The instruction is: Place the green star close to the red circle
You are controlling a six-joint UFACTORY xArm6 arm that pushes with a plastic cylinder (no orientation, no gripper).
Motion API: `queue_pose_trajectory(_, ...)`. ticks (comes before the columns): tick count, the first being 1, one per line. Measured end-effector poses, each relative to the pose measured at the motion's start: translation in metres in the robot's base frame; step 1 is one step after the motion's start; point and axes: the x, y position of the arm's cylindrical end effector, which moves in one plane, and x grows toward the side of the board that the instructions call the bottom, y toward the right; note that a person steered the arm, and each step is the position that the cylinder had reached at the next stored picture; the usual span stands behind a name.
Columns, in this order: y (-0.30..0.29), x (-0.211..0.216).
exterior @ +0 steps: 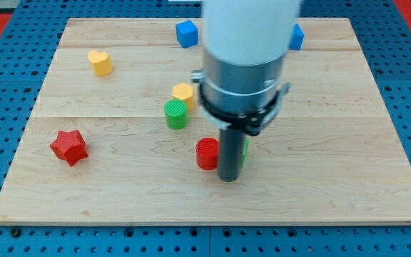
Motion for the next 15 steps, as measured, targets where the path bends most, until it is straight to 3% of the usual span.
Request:
queue_pose_trajectory(1,0.061,-0.017)
queue_pose_trajectory(2,0.060,-0.082)
queue_pose_trajectory(3,-0.020,-0.098)
queue_pose_trajectory(5,-0.048,-0.193)
queue_pose_trajectory(6,-0.087,-0.191)
queue_pose_trajectory(8,-0.019,-0.158)
queue_pose_trajectory(10,-0.112,-0.140)
queue_pose_trajectory(11,-0.033,-0.132)
queue_pose_trajectory(12,-0.028,-0.131)
queue_pose_trajectory(13,-0.046,-0.086)
queue_pose_trajectory(14,-0.035,-0.071)
queue_pose_trajectory(15,-0.059,-0.099)
